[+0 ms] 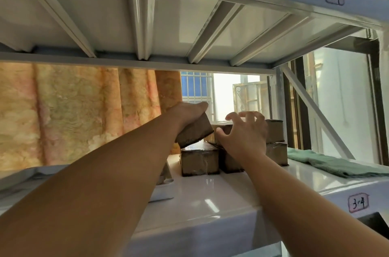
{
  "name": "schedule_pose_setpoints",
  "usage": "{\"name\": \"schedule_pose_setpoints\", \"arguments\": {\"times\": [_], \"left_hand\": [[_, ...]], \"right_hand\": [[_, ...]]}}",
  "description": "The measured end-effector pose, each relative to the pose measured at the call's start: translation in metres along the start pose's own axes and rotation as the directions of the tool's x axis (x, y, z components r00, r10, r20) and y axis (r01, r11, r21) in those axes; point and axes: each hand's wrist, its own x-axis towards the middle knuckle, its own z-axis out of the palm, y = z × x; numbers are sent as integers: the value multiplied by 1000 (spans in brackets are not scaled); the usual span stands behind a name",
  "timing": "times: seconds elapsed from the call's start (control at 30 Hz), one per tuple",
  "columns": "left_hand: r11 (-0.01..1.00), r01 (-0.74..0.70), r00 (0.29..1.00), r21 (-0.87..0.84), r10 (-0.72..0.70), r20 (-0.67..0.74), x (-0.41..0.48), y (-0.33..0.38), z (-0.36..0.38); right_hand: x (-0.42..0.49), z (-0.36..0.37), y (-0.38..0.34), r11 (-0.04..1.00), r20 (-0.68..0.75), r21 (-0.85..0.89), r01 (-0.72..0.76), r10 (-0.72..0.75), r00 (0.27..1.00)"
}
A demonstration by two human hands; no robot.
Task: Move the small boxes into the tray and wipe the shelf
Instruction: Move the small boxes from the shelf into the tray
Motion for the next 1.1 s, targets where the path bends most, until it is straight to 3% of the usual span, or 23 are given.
{"name": "schedule_pose_setpoints", "arguments": {"times": [0.1, 0.2, 0.3, 0.67, 0.87, 1.0, 1.1], "left_hand": [[988, 21, 1000, -150, -24, -16, 2, -9, -6], [989, 13, 998, -147, -22, -61, -1, -16, -10], [984, 97, 993, -152, -106, -51, 5, -26, -14], [917, 211, 974, -339, -166, 157, -5, -38, -15], [900, 135, 988, -415, -93, 120, -9, -50, -18], [936, 45, 996, -350, -68, -53, -10, -53, -25], [996, -16, 991, -91, 3, -137, -13, -59, -40]], "right_hand": [[-1, 0, 3, 996, 49, 10, -92, 92, 995], [-1, 1, 4, 995, 66, 46, -85, 82, 994], [-1, 0, 2, 995, 63, 68, -77, 73, 995], [0, -3, -1, 991, -3, 125, -37, 37, 999], [-1, 0, -3, 990, 66, 144, 8, -18, 998], [0, -1, -4, 979, 21, 202, 14, -19, 1000], [0, -7, -12, 973, -103, 225, 53, -30, 994]]}}
